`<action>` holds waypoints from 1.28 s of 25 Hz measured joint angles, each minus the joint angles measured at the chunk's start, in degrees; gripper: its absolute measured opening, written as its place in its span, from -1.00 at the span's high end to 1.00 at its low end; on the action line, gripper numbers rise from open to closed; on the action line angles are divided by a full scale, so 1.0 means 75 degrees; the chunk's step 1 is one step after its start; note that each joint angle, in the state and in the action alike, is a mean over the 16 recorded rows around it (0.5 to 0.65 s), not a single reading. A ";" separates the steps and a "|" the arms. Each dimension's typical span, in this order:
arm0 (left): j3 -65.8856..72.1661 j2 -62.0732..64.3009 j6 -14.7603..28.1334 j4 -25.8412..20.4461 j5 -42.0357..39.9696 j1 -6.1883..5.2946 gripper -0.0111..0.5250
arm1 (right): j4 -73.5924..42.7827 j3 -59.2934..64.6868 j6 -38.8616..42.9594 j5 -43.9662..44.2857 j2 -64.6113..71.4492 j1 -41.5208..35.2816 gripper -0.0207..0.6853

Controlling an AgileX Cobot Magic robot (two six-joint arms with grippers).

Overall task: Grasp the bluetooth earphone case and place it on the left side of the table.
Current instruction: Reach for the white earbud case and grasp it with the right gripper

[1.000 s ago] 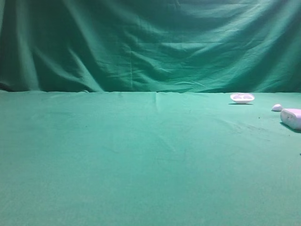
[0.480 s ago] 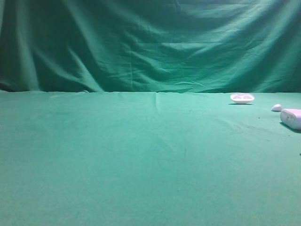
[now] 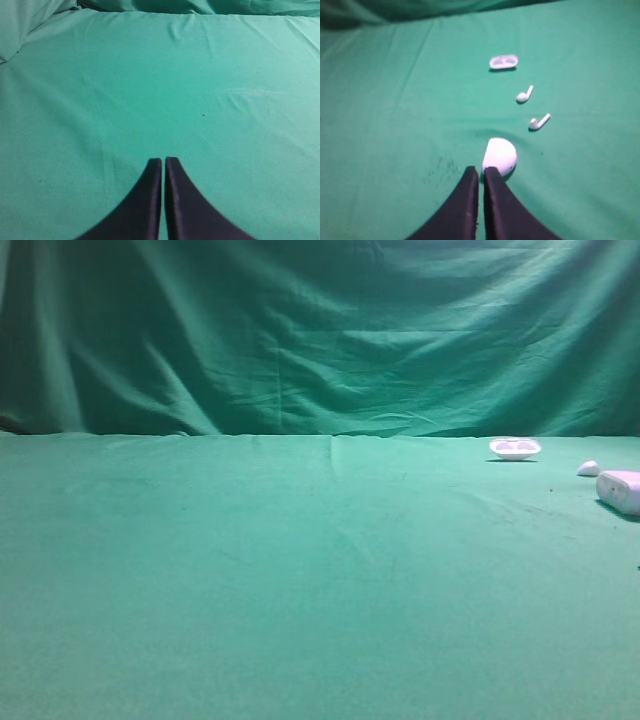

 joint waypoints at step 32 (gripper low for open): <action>0.0000 0.0000 0.0000 0.0000 0.0000 0.0000 0.96 | -0.1984 -0.3700 0.3252 0.1312 0.6796 0.0851 -0.56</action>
